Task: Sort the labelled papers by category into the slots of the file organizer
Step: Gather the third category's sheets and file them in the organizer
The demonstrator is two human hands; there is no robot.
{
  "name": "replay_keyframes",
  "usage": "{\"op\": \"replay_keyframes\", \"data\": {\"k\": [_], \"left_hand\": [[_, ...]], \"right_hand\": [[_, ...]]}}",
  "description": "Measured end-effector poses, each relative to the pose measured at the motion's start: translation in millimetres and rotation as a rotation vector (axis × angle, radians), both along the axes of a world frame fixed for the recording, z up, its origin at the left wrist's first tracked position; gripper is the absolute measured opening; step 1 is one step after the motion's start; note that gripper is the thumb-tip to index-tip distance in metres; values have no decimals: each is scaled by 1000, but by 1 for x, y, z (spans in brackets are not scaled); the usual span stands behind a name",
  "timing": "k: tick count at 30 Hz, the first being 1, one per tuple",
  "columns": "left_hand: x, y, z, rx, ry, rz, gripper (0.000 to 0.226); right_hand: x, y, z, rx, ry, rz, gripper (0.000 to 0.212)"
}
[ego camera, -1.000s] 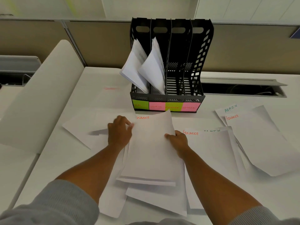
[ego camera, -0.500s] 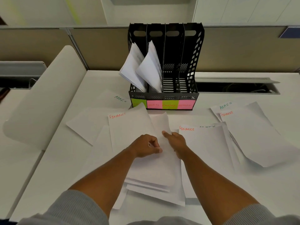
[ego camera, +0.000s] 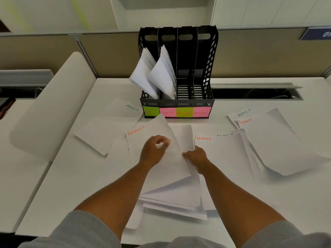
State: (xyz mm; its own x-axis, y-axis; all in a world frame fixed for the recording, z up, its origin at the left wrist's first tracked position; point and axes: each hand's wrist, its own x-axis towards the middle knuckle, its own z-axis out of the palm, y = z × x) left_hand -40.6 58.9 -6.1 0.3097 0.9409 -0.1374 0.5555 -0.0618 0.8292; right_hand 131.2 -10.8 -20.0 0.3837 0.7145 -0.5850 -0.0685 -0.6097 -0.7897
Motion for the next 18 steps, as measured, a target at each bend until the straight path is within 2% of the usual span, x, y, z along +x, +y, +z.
{"op": "replay_keyframes", "data": {"k": [2,5,7,9,11,14,18], "left_hand": [[-14,4,-5,92,114,243,28],[-28,7,-6,-44,288,578,56],[-34,7,-5,-184,274,708,73],[-38,9,-4,-307,137,773,80],[-41,9,-4,-367,-23,775,73],[-43,9,-3,-277,-40,621,54],[-39,8,5,-291,-97,442,46]], "right_hand": [[4,-1,2,16,-6,10,29],[9,-4,3,51,-2,-2,27],[11,-7,3,62,14,-5,26],[12,-9,3,66,42,-11,27],[13,-11,3,68,69,-22,29],[12,-13,3,65,107,-46,34],[9,-15,7,93,212,-123,33]]}}
